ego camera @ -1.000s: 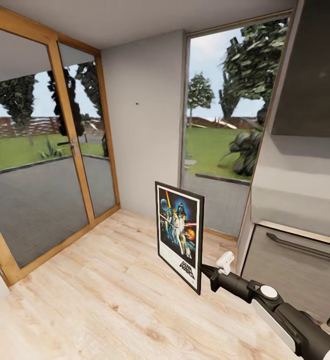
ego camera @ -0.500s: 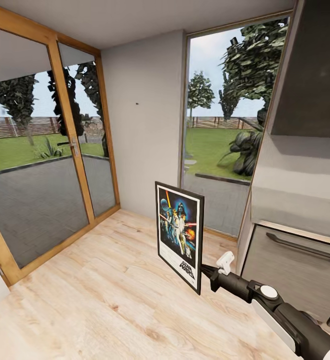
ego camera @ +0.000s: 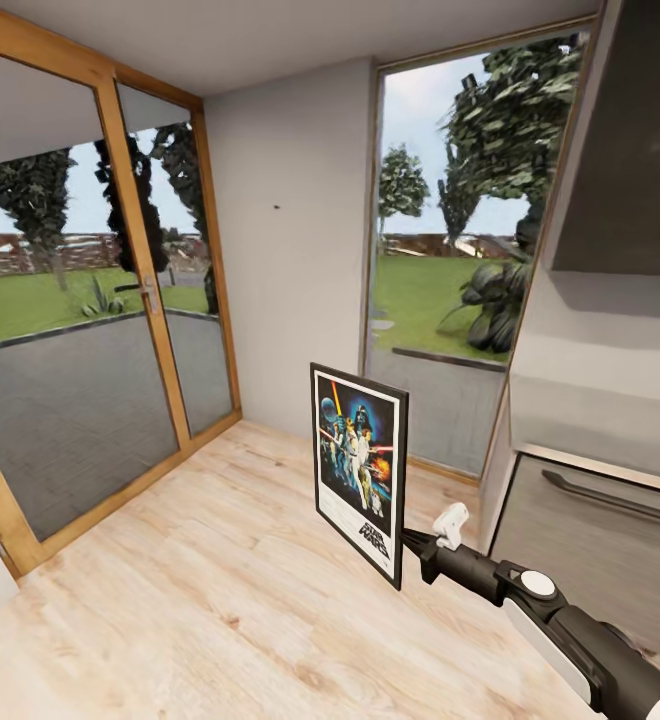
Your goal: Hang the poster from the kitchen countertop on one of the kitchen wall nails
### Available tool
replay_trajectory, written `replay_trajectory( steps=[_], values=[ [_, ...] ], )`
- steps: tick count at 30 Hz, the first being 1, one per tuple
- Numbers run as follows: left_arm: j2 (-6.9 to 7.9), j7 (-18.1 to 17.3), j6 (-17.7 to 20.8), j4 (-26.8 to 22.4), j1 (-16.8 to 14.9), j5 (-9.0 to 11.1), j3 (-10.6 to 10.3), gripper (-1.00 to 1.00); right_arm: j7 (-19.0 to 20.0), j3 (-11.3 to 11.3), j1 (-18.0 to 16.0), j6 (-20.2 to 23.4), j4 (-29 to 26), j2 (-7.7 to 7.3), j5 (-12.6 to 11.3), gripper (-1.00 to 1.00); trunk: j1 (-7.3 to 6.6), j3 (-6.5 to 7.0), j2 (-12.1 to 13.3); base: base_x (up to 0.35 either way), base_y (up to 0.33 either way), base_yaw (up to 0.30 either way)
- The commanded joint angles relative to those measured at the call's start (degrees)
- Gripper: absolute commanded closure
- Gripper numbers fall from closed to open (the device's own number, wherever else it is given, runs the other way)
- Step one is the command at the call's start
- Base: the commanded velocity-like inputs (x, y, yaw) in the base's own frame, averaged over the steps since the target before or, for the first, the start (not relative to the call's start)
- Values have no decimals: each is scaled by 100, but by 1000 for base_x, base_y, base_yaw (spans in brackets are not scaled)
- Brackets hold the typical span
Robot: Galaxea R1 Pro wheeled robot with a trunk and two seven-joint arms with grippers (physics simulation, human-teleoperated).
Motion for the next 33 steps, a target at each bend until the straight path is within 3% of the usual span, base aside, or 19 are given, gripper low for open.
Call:
replay_trajectory(
  steps=[1,33],
  values=[
    [-1,-36,-6,0,2,32,10,-100,19,21,-7,-16,7,-5,-57,100,5,0,-2,245,219,0],
    [-1,-41,20,-2,2,32,8,-100,19,24,-7,-16,7,-1,-57,100,5,0,-2,262,256,0]
  ],
)
